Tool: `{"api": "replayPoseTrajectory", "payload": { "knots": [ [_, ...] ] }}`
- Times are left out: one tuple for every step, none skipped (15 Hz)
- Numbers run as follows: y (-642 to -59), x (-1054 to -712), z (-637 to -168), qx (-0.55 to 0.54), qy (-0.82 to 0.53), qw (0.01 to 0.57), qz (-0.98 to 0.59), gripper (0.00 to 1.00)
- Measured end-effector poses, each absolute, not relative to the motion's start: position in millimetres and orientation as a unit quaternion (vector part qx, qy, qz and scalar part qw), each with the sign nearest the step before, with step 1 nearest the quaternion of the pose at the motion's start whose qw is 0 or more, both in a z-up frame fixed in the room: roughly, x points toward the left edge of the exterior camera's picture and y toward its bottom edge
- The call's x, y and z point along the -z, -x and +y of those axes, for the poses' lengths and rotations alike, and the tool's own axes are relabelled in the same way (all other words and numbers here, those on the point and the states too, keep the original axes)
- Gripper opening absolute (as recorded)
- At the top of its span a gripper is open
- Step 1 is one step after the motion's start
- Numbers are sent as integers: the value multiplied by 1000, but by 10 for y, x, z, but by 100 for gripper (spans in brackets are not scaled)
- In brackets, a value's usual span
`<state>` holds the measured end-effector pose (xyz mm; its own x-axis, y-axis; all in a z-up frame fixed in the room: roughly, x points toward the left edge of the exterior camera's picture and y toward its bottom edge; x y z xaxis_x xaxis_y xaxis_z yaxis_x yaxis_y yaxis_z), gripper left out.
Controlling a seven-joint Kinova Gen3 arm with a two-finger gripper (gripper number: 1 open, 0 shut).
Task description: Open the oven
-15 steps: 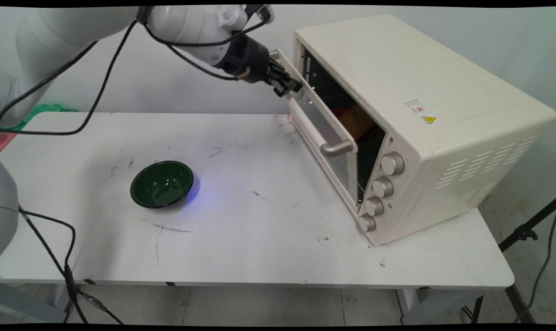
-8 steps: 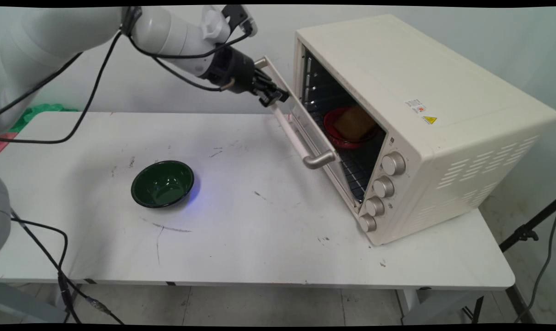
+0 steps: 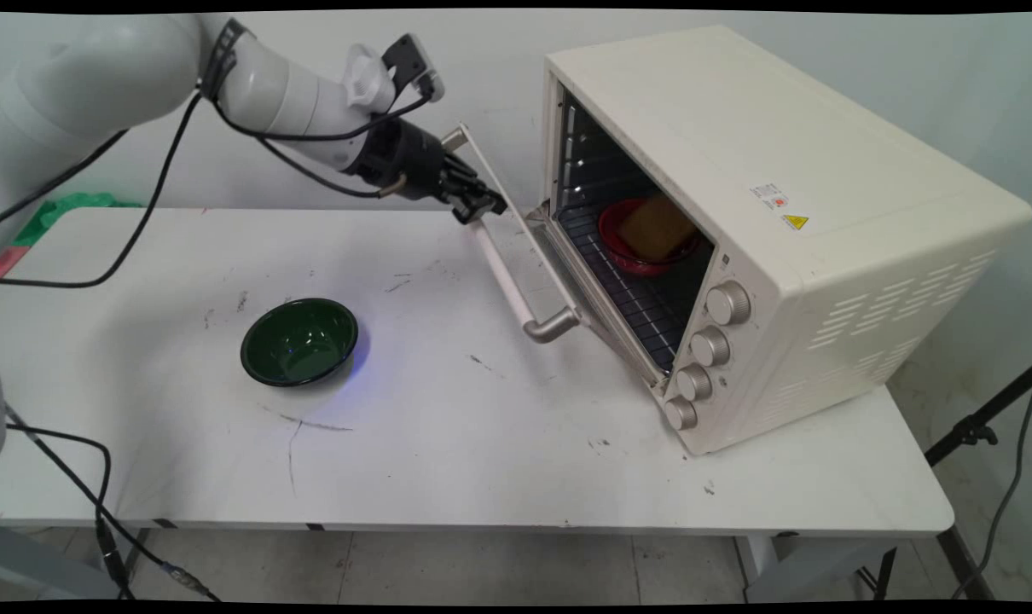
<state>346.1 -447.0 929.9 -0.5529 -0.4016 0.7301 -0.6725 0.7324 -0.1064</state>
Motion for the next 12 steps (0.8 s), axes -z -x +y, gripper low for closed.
{"api": "replayPoseTrajectory", "payload": {
  "knots": [
    [-3501, -9261, -4447, -189, -313, 356, -860, 0],
    [-3544, -9214, -4423, -188, -313, 356, -860, 0],
    [-3583, -9166, -4404, -185, -313, 358, -860, 0],
    [-3623, -9124, -4381, -184, -315, 359, -859, 0],
    [-3666, -9075, -4357, -181, -316, 360, -859, 0],
    [-3712, -9023, -4334, -179, -317, 362, -858, 0],
    [-3746, -8978, -4318, -178, -318, 364, -857, 0],
    [-3790, -8925, -4300, -176, -319, 365, -857, 0],
    [-3835, -8869, -4280, -175, -319, 367, -856, 0],
    [-3869, -8822, -4269, -173, -318, 369, -856, 0],
    [-3892, -8789, -4261, -173, -317, 370, -856, 0],
    [-3926, -8740, -4250, -172, -316, 372, -856, 0]
  ]
}}
